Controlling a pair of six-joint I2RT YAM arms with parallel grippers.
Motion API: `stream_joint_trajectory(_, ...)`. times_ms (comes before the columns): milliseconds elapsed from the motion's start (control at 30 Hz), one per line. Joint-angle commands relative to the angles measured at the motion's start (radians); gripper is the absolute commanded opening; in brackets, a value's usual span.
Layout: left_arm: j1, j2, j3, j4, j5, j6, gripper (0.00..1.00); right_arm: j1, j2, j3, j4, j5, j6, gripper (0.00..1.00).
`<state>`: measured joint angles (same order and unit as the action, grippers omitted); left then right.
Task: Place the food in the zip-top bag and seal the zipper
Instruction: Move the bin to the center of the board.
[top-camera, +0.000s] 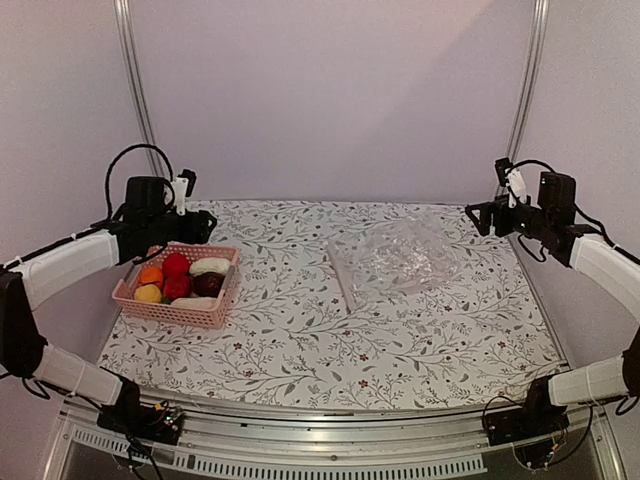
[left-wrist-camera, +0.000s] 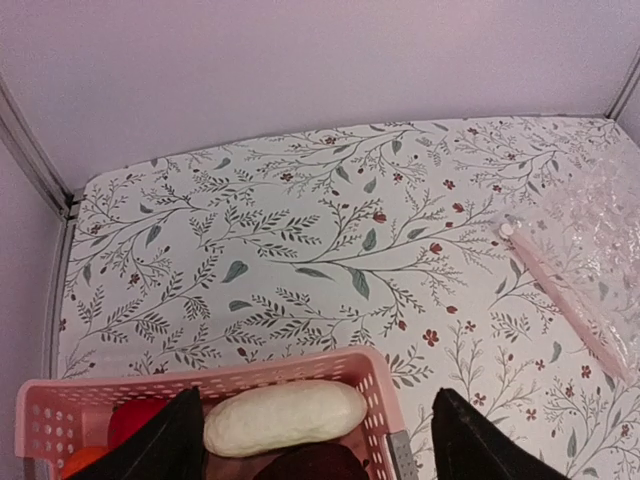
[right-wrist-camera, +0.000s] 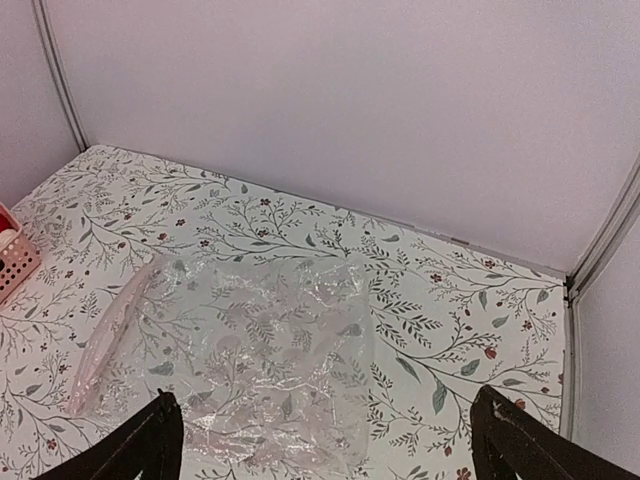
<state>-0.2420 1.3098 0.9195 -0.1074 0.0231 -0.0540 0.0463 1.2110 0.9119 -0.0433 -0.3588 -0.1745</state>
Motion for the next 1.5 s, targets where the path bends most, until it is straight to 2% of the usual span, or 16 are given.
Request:
stream_joint_trajectory(0,-0.047,0.067,0.051,-0.100,0.009,0.018,0.77,0.008,-0.007,-0.065,0.003,-0.020,0.034,0.99)
stream_joint_trajectory(167,-0.109,0.167,0.116,-0.208,0.019,0.012,0.72,0.007,-0.011,-0.101,-0.026,-0.106,-0.071,0.99)
stream_joint_trajectory(333,-0.152,0.195,0.135,-0.247,-0.004,-0.019,0.70,0.008,-0.014,-0.111,-0.037,-0.170,-0.099,0.99)
stream_joint_trajectory(500,-0.173,0.208,0.192,-0.316,-0.053,-0.106,0.71,0.007,-0.008,-0.115,-0.043,-0.169,-0.112,0.99)
stream_joint_trajectory(700,-0.174,0.212,0.257,-0.390,-0.048,-0.234,0.71,0.007,0.008,-0.116,-0.061,-0.167,-0.147,0.99)
stream_joint_trajectory(867,-0.182,0.264,0.306,-0.473,-0.067,-0.295,0.65,0.008,0.011,-0.116,-0.067,-0.167,-0.166,0.99)
stream_joint_trajectory(1167,-0.225,0.311,0.279,-0.481,-0.085,-0.329,0.58,0.008,0.037,-0.106,-0.090,-0.187,-0.189,0.99)
stream_joint_trajectory(1467,-0.251,0.361,0.281,-0.498,-0.130,-0.337,0.56,0.009,0.039,-0.105,-0.104,-0.193,-0.204,0.99)
